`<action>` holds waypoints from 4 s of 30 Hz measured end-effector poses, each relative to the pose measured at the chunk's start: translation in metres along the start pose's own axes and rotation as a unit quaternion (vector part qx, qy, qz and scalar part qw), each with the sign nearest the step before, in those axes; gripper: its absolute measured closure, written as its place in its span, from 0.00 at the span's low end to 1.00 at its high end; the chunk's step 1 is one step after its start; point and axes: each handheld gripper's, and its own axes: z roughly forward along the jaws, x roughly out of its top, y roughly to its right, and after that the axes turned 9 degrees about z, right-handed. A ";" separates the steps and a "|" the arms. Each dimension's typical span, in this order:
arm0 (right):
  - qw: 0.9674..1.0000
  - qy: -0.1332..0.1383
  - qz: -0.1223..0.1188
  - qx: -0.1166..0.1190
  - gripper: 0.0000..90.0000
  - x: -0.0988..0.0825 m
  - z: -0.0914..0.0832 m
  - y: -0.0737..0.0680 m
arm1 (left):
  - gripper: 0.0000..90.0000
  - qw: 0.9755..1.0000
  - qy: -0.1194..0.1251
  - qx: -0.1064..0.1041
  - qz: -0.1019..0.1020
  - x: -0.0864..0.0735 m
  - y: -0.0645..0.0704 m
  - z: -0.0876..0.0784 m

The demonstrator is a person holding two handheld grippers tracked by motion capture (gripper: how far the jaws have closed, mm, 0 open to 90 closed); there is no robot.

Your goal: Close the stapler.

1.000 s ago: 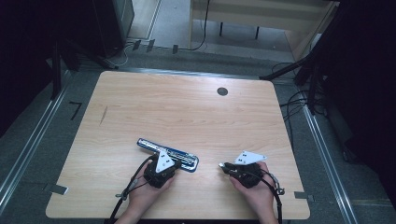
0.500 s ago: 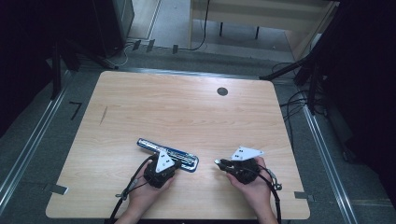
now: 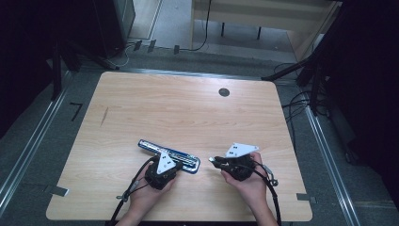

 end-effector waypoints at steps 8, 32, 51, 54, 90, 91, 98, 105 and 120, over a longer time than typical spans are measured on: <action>1.000 -0.006 -0.012 0.008 0.89 0.013 0.007 -0.005 | 1.00 1.000 0.000 -0.002 -0.002 0.000 -0.001 0.000; 0.999 -0.016 -0.037 0.029 0.89 0.037 0.027 -0.018 | 1.00 1.000 0.000 -0.003 -0.004 0.000 -0.001 0.000; 0.997 -0.035 -0.055 0.049 0.89 0.049 0.045 -0.027 | 1.00 1.000 0.000 -0.003 -0.005 0.000 -0.002 0.000; 0.996 -0.039 -0.057 0.052 0.89 0.050 0.047 -0.028 | 1.00 1.000 0.000 -0.003 -0.005 0.000 -0.002 0.000; 0.992 -0.075 -0.077 0.059 0.89 0.057 0.066 -0.032 | 1.00 1.000 0.001 -0.007 -0.009 0.000 -0.003 0.000; 0.992 -0.076 -0.077 0.060 0.89 0.057 0.066 -0.032 | 1.00 1.000 0.001 -0.007 -0.010 0.000 -0.003 0.000; 0.991 -0.081 -0.080 0.065 0.89 0.058 0.067 -0.032 | 1.00 1.000 0.001 -0.007 -0.010 0.000 -0.003 0.000; 0.991 -0.083 -0.079 0.067 0.89 0.059 0.068 -0.031 | 1.00 1.000 0.001 -0.007 -0.009 0.000 -0.003 0.000; 0.988 -0.098 -0.096 0.076 0.89 0.064 0.070 -0.030 | 1.00 1.000 0.001 -0.007 -0.008 0.000 -0.003 0.000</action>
